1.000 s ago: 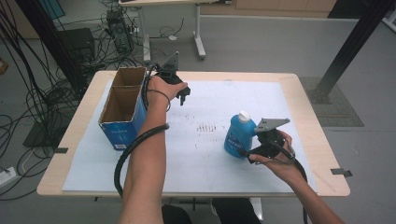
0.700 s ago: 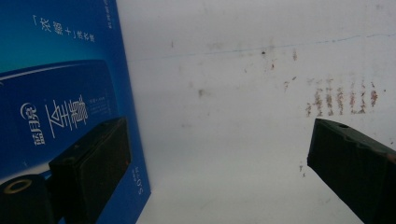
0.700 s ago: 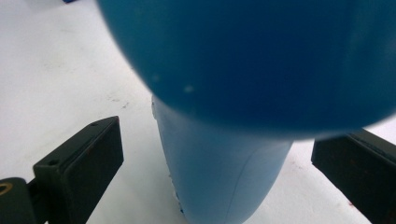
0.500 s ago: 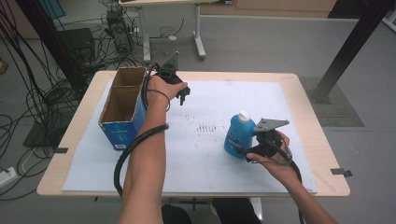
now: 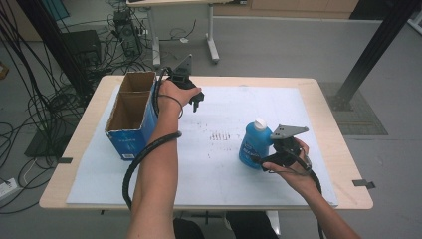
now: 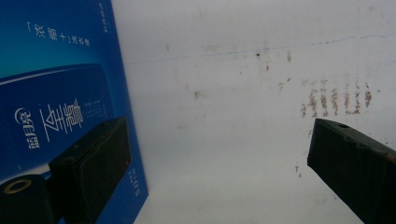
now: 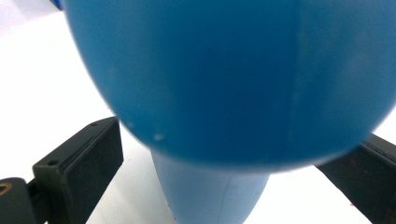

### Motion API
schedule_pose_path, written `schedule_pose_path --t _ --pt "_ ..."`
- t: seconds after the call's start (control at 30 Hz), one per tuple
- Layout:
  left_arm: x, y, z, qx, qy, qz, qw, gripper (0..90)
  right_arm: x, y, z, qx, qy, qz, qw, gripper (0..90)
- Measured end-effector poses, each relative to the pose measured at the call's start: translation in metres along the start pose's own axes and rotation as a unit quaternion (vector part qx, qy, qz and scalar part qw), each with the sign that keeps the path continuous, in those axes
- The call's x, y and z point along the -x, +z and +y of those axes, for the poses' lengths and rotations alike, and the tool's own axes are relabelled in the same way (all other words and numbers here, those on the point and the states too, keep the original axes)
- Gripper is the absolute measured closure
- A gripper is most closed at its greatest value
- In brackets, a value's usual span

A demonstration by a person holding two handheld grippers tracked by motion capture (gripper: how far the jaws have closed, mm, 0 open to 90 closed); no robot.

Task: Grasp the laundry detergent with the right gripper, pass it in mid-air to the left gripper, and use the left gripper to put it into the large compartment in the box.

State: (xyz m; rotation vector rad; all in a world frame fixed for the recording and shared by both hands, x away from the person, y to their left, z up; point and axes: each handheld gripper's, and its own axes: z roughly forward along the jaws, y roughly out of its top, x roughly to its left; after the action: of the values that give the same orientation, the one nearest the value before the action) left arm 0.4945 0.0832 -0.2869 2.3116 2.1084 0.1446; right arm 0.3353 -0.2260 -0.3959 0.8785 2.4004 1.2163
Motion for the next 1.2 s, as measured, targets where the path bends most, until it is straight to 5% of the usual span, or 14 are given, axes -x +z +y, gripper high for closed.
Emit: schedule_pose_path --t 1.2 --pt "0.0033 -0.0024 0.0024 0.003 0.004 0.000 1.0000 6.6 -0.0014 -0.0025 0.0018 0.009 0.001 -0.007 0.9999 2.0"
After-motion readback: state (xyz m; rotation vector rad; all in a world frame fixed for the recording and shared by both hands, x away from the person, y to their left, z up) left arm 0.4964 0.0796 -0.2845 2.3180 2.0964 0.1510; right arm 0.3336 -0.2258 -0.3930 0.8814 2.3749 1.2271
